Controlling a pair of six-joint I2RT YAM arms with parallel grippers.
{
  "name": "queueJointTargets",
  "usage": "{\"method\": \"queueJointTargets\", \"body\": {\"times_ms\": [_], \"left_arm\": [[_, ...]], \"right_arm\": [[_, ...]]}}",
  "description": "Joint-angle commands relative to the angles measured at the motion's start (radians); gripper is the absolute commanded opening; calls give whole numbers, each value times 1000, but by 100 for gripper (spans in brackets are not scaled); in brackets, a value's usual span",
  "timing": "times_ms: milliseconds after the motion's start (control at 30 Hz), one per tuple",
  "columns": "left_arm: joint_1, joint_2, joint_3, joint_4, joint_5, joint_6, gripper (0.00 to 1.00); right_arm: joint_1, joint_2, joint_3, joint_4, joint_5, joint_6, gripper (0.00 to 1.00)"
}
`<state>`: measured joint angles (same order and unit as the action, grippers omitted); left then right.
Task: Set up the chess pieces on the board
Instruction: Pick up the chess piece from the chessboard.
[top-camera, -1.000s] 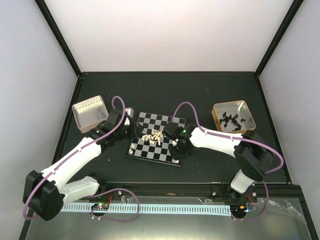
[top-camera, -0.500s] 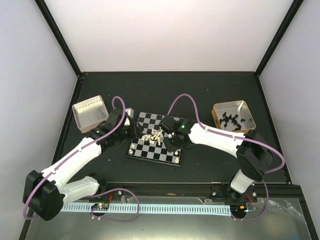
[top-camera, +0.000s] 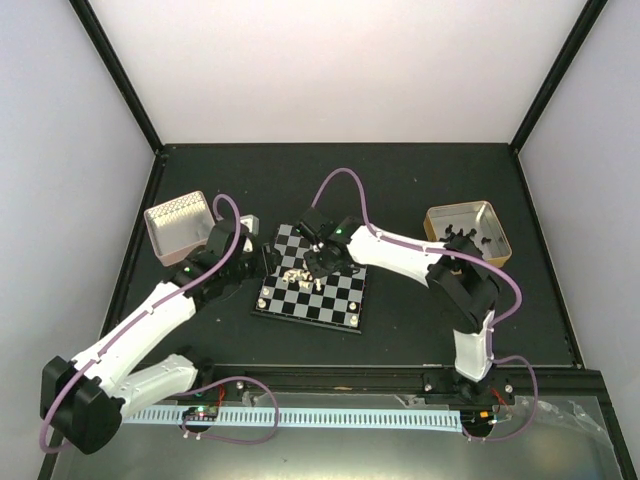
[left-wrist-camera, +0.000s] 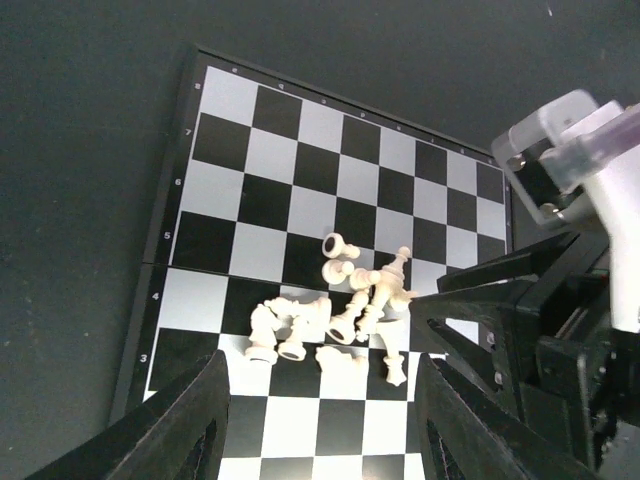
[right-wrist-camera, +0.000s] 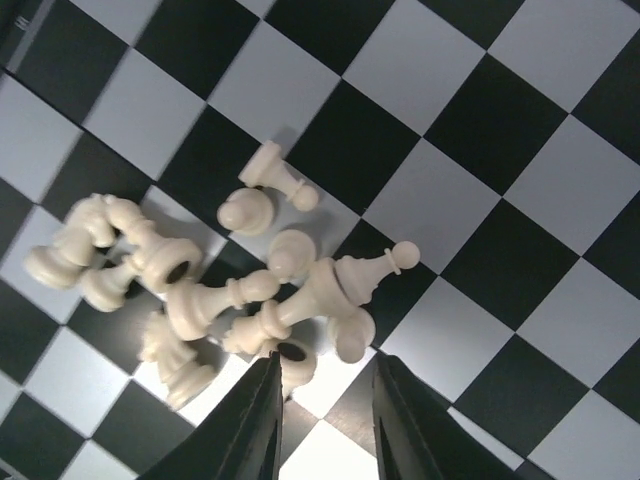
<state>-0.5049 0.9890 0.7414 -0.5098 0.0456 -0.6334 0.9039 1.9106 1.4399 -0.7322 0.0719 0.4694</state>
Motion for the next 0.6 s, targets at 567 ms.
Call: {"method": "queueJointTargets", "body": {"times_ms": [567], "left_arm": [[7,-11,-4,-17,-30,-56,53]], "right_arm": [[-17,82,-17,40,34,-57,18]]}}
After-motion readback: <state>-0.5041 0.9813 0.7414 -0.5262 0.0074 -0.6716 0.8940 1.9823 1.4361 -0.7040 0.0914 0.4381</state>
